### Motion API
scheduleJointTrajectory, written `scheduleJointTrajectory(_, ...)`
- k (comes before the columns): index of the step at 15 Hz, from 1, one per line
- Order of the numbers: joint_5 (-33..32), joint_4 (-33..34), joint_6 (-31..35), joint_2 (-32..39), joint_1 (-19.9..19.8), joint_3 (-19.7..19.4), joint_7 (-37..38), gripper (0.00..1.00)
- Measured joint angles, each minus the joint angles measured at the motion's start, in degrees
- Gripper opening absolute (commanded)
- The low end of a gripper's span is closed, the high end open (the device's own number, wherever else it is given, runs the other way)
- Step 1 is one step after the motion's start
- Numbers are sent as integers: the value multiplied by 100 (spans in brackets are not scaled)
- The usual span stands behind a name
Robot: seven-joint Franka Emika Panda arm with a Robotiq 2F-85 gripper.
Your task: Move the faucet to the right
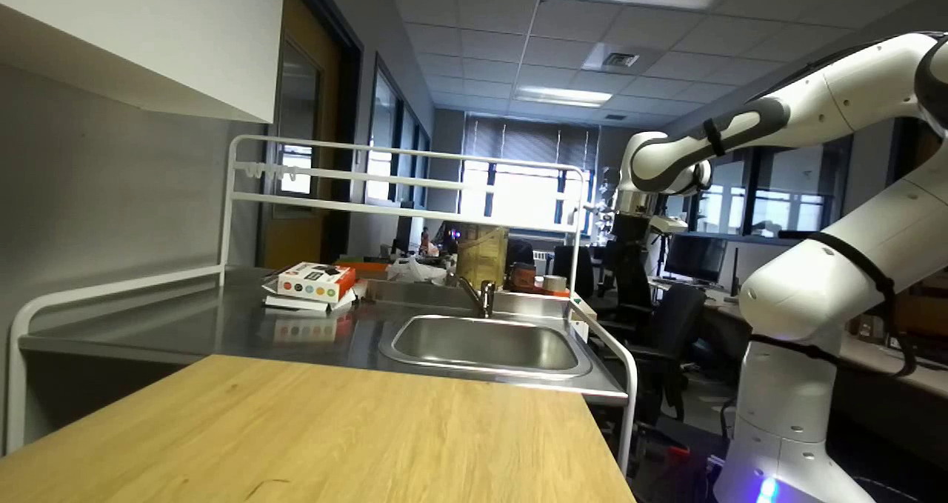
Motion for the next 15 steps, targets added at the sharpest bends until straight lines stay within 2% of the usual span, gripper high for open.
scheduleJointTrajectory(15,73,65,-1,143,44,75,68,100)
